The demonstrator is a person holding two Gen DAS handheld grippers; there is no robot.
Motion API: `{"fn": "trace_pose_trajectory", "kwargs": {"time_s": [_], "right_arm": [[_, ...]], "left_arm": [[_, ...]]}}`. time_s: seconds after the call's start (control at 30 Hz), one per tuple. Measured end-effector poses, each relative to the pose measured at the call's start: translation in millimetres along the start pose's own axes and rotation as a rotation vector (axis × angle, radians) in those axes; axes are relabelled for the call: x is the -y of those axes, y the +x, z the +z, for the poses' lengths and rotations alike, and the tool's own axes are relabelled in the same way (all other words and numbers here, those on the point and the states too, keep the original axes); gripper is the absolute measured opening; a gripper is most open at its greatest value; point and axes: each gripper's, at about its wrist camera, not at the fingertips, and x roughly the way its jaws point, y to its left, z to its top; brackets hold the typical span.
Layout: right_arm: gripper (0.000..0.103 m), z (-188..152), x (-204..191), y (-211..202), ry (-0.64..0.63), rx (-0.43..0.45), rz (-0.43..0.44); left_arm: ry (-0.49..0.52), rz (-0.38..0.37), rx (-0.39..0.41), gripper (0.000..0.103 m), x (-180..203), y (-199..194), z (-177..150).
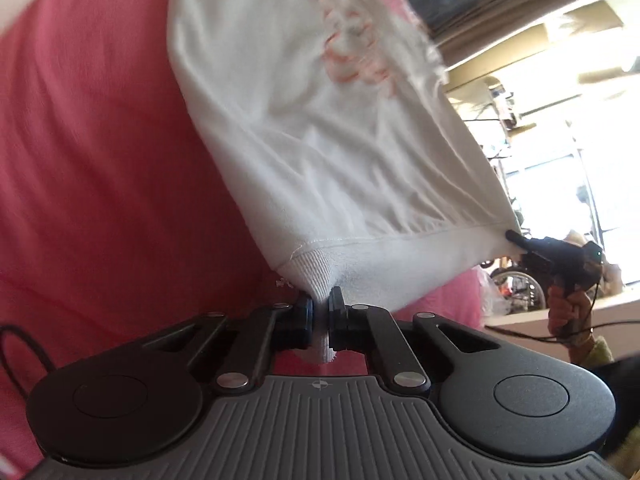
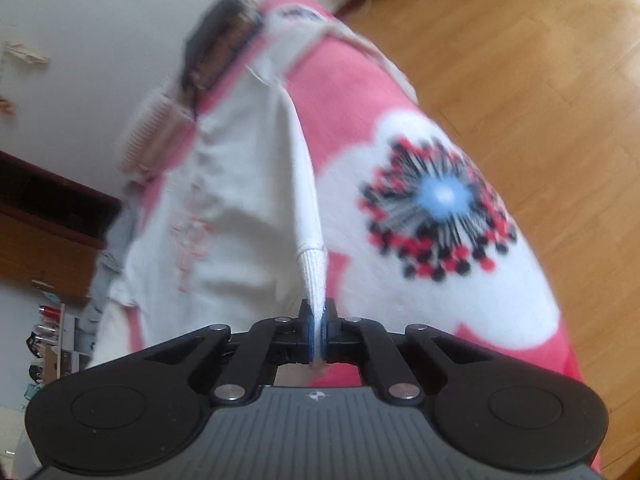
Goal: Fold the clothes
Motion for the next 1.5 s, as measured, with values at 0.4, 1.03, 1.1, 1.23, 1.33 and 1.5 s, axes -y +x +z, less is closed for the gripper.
{"fn": "trace_pose_trajectory", "kwargs": {"time_s": [0.4,1.03,1.1,1.23,1.33,1.5], "right_arm": [[0.003,-39,6,-3,0.015,-0.158,-0.12],[0.04,-20,-61,0,-0.5,-0.025,-0.348],[0.04,-17,-98,31,-0.639,-0.014,-0.273],[0.039,-40,-171,120,-0.918,0.003,-0.076],[0.038,-63,-204,178,-0.999,0.013,0.003],[0.038,-107,-168,198,-1.036,-0.079,0.005]], "left_arm": [[0.094,0.142,-0.184,0.004,-17,3,-14],[0.15,0.376,-0.052,0.03,-16,-40,39],[0.171,0.347,0.021,0.03,-5,-27,56],[0.267,0.242,0.149,0.036,25,31,78],[0.362,0.272,0.161,0.036,40,85,78],[0.513,0.338,0.154,0.038,40,103,53]]}}
